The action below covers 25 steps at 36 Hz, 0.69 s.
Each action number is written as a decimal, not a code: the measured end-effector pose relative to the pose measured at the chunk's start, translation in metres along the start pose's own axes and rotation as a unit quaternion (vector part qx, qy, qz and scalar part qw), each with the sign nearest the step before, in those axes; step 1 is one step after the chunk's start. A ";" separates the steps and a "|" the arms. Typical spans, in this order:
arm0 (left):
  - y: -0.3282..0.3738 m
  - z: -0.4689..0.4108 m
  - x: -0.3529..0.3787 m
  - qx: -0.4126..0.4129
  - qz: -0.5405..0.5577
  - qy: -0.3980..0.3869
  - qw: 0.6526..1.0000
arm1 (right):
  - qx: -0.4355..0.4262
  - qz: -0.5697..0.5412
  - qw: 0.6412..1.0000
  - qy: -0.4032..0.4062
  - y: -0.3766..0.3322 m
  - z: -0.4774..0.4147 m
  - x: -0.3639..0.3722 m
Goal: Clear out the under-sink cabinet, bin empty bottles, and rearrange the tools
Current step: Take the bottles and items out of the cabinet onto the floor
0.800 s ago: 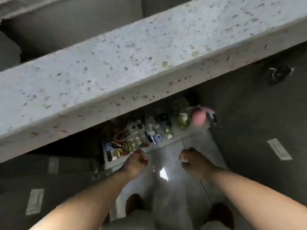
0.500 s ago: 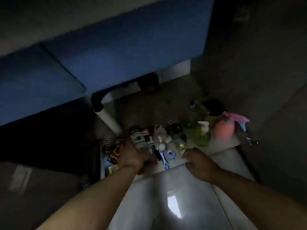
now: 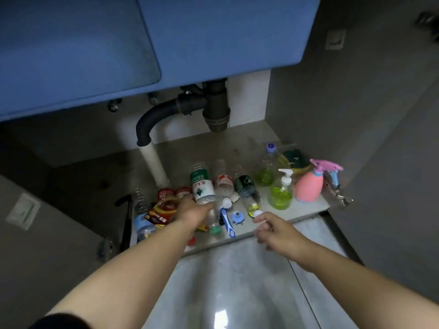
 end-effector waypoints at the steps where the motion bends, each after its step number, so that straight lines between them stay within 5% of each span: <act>1: 0.001 0.010 0.009 0.002 0.055 -0.039 0.998 | 0.011 -0.034 0.999 0.006 -0.005 0.003 0.002; 6: 0.011 0.066 0.059 -0.039 0.193 -0.274 0.941 | 0.016 -0.076 0.997 -0.006 -0.018 0.017 0.008; 13: 0.036 0.091 0.104 -0.023 0.128 -0.435 0.891 | 0.015 -0.071 0.997 0.036 -0.003 0.036 -0.037; 15: 0.040 0.080 0.115 -0.009 0.087 -0.404 0.911 | 0.028 -0.065 0.996 0.051 0.010 0.037 -0.061; 19: 0.051 0.037 0.131 0.092 -0.053 -0.210 0.972 | 0.071 -0.068 0.991 0.093 0.051 0.038 -0.105; 25: 0.047 -0.009 0.164 0.148 -0.305 -0.099 0.936 | 0.116 -0.084 0.985 0.094 0.127 0.028 -0.132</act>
Point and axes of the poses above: each hand's wrist, its own z-axis away from the middle knuckle, its own x-axis out of the palm, y = z × x, the point moved 6 cm from there along -z, towards the middle knuckle, and after that the axes turned 4 degrees about -z, right-handed, at the moved point
